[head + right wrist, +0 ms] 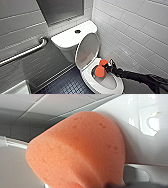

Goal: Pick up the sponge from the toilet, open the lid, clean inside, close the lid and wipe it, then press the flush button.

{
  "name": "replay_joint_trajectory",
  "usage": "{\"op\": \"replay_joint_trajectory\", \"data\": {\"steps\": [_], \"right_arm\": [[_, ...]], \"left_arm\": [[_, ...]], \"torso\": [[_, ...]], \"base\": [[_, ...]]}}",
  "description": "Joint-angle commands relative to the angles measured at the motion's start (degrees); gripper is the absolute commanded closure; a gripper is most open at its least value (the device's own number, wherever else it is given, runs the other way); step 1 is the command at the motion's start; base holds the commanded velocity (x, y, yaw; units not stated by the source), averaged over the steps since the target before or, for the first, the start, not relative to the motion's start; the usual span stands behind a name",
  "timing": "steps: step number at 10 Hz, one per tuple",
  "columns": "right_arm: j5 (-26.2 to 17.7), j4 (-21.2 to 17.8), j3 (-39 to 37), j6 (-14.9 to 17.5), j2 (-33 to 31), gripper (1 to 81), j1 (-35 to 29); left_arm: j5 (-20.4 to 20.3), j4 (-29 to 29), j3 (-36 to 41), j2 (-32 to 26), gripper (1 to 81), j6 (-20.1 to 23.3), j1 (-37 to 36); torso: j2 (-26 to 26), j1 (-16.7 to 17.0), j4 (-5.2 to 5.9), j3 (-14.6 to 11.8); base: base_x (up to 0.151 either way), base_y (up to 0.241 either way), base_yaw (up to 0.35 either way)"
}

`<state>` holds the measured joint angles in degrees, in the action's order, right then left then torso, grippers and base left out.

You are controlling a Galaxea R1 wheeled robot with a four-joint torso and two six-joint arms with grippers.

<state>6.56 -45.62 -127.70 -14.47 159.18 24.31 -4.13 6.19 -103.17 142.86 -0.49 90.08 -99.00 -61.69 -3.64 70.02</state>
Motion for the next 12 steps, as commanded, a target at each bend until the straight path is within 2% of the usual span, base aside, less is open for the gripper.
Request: {"op": "replay_joint_trajectory", "data": {"steps": [1,5,7,8,12], "right_arm": [[1.17,-0.96,7.03,-1.96,-6.66,81.1,-1.76],[9.51,-0.79,18.44,-2.32,-14.47,81.1,2.28],[12.25,-0.79,23.73,-2.32,-18.44,81.1,3.34],[15.13,-0.79,27.48,-2.23,-21.14,81.1,3.87],[21.04,-0.61,35.25,-2.32,-26.61,81.1,8.35]], "left_arm": [[5.10,-0.22,1.83,-0.82,1.0,0.05,2.52],[5.10,0.05,1.83,-0.47,1.0,0.22,2.52],[5.10,0.14,1.83,-0.38,1.0,0.31,2.52],[5.10,0.22,1.75,-0.12,1.0,0.40,2.44],[5.10,0.40,1.74,0.06,1.0,0.49,2.78]], "torso": [[0.00,0.02,0.00,0.00],[0.00,0.00,0.00,0.00],[0.00,0.00,0.00,0.00],[0.00,0.00,0.00,0.00],[0.00,0.00,0.00,0.00]], "base": [[0.000,0.000,0.000],[0.000,0.000,0.000],[0.000,0.000,0.000],[0.000,0.000,0.000],[0.000,0.000,0.000]]}}
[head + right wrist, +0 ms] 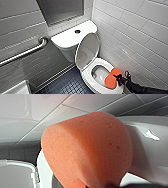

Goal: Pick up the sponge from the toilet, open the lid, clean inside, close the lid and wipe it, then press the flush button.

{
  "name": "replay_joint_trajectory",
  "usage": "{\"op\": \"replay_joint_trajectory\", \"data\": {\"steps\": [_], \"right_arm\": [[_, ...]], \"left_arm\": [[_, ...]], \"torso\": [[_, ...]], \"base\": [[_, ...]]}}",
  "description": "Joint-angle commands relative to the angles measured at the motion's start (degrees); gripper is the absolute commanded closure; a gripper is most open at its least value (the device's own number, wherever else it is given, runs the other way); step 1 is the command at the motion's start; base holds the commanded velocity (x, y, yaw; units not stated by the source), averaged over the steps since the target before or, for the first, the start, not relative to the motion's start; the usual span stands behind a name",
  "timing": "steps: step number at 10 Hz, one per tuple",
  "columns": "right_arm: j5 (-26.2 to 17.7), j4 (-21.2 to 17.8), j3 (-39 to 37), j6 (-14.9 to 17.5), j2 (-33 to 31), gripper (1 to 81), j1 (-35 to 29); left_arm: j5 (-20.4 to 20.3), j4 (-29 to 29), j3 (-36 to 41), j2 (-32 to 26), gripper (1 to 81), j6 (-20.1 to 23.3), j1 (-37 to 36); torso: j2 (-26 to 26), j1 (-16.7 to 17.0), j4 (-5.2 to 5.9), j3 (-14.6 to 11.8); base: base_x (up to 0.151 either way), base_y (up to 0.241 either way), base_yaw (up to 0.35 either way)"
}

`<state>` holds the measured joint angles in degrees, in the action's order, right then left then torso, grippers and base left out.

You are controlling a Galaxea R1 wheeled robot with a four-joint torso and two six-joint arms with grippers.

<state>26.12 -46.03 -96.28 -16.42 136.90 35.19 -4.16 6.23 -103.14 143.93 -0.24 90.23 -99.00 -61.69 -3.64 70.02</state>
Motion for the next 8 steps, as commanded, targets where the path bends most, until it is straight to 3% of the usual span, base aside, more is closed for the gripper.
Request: {"op": "replay_joint_trajectory", "data": {"steps": [1,3,8], "right_arm": [[2.69,-0.11,4.62,-0.45,-5.03,81.1,-0.96],[3.49,0.15,5.94,-1.33,-6.09,81.1,2.20],[11.04,4.36,15.50,-2.03,-9.77,81.1,10.82]], "left_arm": [[5.12,0.36,1.80,-0.92,1.0,0.24,2.63],[5.12,0.36,1.80,-0.84,1.0,0.24,2.63],[5.12,0.45,1.80,-0.23,1.0,0.33,2.63]], "torso": [[0.00,0.00,0.00,0.00],[0.00,0.00,0.00,0.00],[-0.02,0.00,0.00,0.00]], "base": [[0.000,0.000,0.000],[0.000,0.000,0.000],[0.000,0.000,0.000]]}}
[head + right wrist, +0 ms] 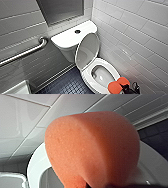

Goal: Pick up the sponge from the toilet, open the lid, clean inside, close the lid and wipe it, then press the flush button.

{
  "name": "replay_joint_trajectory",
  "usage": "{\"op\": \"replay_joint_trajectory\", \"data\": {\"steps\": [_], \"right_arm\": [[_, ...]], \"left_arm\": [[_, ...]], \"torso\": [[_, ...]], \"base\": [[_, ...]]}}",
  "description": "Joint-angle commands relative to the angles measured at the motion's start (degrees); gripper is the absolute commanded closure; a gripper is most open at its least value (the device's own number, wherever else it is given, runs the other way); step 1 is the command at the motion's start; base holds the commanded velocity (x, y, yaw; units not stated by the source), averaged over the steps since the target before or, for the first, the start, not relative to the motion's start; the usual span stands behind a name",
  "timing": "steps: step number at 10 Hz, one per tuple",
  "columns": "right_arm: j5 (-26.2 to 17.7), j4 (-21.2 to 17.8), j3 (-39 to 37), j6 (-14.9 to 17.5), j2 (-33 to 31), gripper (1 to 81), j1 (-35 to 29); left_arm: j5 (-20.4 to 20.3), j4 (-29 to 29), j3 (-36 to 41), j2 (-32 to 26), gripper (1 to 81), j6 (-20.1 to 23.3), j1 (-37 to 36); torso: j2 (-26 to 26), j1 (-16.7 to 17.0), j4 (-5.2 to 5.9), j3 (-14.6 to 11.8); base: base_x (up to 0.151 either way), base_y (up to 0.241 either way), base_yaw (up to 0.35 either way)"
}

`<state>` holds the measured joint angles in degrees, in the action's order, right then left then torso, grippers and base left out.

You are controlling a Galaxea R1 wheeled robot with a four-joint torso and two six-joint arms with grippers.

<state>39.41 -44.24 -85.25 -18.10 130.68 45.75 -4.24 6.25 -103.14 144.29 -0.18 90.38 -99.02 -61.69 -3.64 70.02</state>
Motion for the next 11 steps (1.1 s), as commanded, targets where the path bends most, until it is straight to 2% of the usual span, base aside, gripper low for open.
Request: {"op": "replay_joint_trajectory", "data": {"steps": [1,3,6,8,11], "right_arm": [[-1.27,3.99,6.51,-0.62,-4.53,81.1,2.19],[1.63,6.35,10.98,-0.62,-7.15,81.1,5.53],[1.81,7.85,15.74,-0.44,-10.68,81.1,10.71],[1.11,11.54,20.40,0.26,-14.63,81.1,12.13],[-7.74,11.01,22.87,4.73,-18.94,81.1,9.51]], "left_arm": [[5.21,0.43,1.80,-0.49,1.0,0.27,2.57],[5.20,0.43,1.80,-0.22,1.0,0.27,2.57],[5.12,0.34,1.45,-0.13,1.0,0.27,2.48],[5.12,0.34,1.19,-0.13,1.0,0.27,2.04],[5.13,0.43,1.19,0.39,1.0,0.36,1.78]], "torso": [[0.00,0.00,0.00,0.00],[0.00,0.00,0.00,0.00],[0.00,0.02,0.00,0.00],[0.00,0.02,0.00,0.00],[-0.02,0.00,0.00,0.00]], "base": [[0.000,0.000,0.000],[0.000,0.000,0.000],[0.000,0.000,0.000],[0.000,0.000,0.000],[0.000,0.000,0.000]]}}
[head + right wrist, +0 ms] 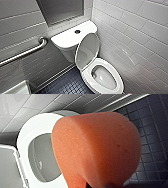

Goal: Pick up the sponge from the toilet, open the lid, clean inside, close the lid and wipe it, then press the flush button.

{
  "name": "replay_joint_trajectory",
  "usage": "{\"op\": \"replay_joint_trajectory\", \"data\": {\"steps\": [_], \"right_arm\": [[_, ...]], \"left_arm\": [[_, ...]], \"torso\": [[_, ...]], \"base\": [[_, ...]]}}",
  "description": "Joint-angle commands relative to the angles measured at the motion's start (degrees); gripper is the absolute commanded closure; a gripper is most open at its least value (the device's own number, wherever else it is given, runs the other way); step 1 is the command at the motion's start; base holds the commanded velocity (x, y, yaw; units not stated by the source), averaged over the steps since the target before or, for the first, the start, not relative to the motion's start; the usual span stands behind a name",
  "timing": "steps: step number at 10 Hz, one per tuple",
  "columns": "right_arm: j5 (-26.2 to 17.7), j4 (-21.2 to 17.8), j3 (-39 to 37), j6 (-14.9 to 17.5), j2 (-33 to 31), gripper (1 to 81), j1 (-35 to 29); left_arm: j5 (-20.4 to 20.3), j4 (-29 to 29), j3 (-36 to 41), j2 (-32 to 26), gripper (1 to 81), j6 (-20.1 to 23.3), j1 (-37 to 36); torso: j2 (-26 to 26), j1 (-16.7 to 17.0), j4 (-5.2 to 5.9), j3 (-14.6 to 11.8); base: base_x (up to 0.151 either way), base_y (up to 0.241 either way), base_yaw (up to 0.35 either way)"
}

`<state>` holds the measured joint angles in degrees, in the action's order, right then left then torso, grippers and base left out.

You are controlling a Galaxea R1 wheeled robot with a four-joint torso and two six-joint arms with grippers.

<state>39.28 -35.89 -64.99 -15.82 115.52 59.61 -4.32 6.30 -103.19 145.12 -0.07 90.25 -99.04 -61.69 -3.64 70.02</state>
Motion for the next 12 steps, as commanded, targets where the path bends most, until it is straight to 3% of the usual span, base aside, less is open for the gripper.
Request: {"op": "replay_joint_trajectory", "data": {"steps": [1,4,9,12], "right_arm": [[-12.43,2.49,1.73,3.69,-3.52,81.1,-6.81],[-24.04,3.01,-3.35,4.05,0.16,81.1,-14.64],[-39.72,3.63,-14.54,4.66,8.70,81.1,-28.25],[-44.73,3.37,-21.92,4.57,15.37,81.1,-34.50]], "left_arm": [[5.28,0.38,1.24,-0.44,1.0,0.25,2.00],[5.20,0.38,1.24,-0.26,1.0,0.25,2.00],[5.28,0.29,0.97,0.00,1.0,0.25,1.82],[5.28,-0.24,-0.17,0.09,1.0,0.16,1.82]], "torso": [[0.00,0.02,0.00,0.00],[0.00,0.02,0.00,0.00],[0.00,0.02,0.00,0.00],[0.00,0.00,0.00,0.00]], "base": [[0.000,0.000,0.000],[0.000,0.000,0.000],[0.000,0.000,0.000],[0.000,0.000,0.000]]}}
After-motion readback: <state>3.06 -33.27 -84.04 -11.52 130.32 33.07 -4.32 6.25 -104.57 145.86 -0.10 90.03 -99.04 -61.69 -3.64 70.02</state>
